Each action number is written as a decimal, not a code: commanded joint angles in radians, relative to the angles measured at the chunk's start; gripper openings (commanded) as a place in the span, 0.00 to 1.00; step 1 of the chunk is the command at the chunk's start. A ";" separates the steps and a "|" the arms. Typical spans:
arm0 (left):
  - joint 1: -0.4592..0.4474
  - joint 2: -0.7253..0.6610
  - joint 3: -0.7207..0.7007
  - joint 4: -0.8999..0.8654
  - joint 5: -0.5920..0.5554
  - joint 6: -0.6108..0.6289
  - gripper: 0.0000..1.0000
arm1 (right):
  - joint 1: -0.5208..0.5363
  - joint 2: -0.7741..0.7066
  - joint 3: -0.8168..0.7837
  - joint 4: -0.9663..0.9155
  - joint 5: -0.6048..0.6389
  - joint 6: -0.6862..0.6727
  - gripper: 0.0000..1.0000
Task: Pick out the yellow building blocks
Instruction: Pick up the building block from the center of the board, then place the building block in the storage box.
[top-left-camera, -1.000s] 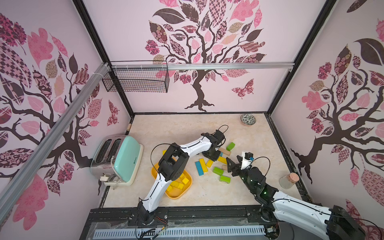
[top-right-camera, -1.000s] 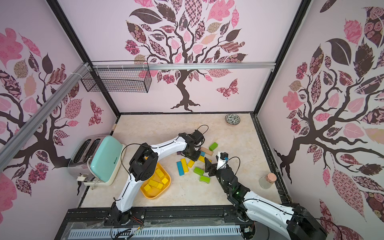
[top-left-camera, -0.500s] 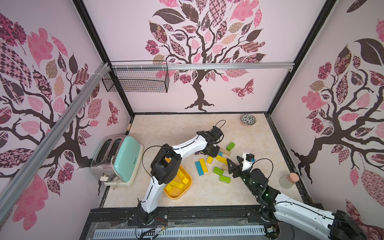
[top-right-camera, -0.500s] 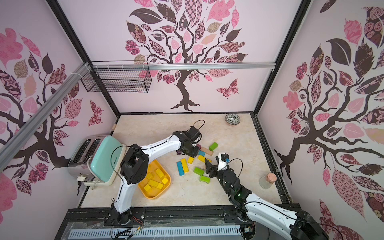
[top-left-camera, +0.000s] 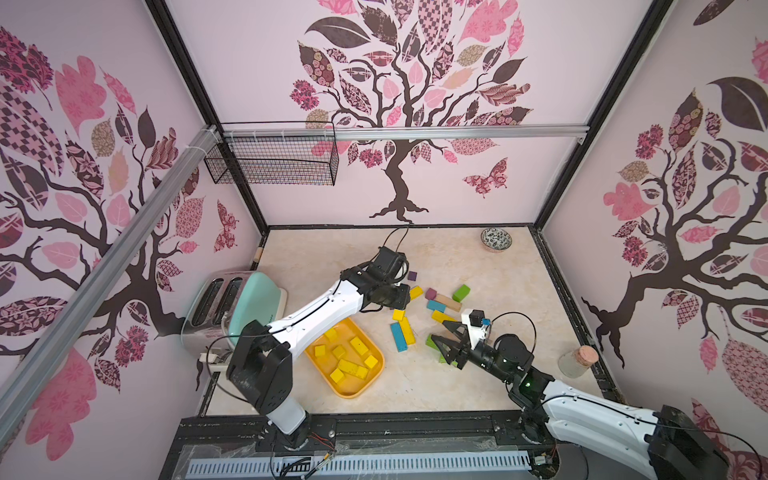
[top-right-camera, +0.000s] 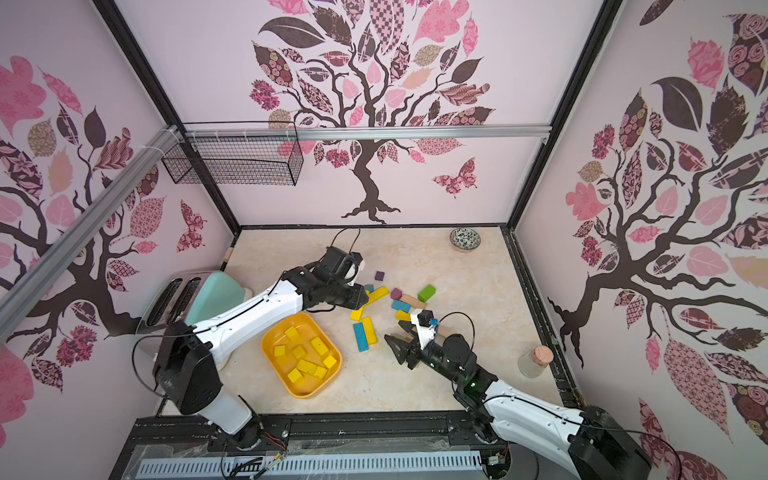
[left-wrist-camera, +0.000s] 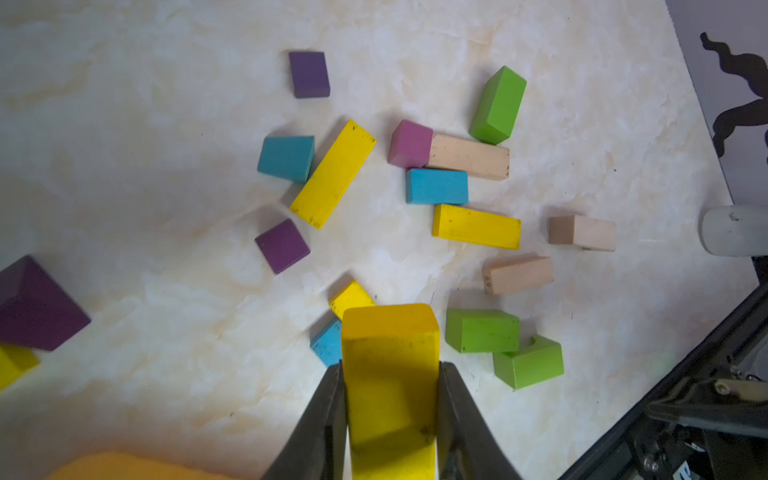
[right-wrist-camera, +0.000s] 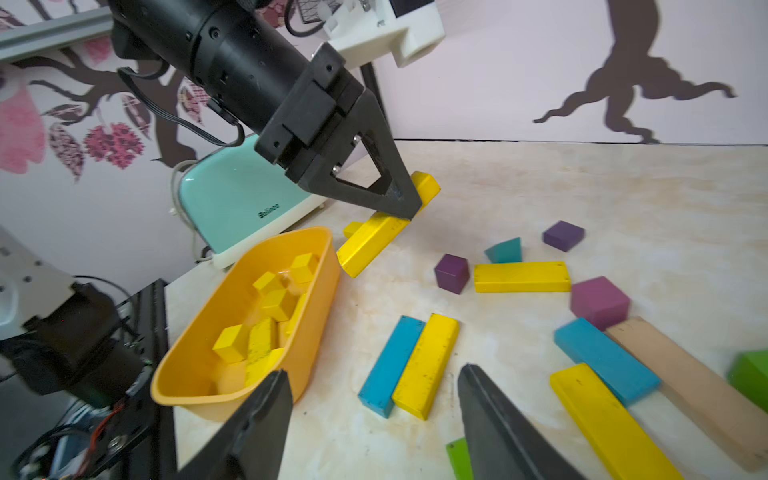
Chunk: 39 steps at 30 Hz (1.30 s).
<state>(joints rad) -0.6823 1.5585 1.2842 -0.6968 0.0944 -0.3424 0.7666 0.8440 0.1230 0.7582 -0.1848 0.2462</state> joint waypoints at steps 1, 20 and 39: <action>0.013 -0.133 -0.106 0.015 -0.053 -0.018 0.26 | 0.009 0.018 0.045 0.042 -0.154 -0.002 0.68; 0.041 -0.464 -0.354 -0.146 -0.203 -0.029 0.23 | 0.131 0.217 0.251 -0.054 -0.180 -0.149 0.67; 0.043 -0.493 -0.460 -0.155 -0.351 -0.102 0.18 | 0.131 0.292 0.280 -0.062 -0.140 -0.177 0.67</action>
<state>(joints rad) -0.6430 1.0794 0.8268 -0.8513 -0.1982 -0.4301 0.8948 1.1294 0.3553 0.7120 -0.3420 0.0811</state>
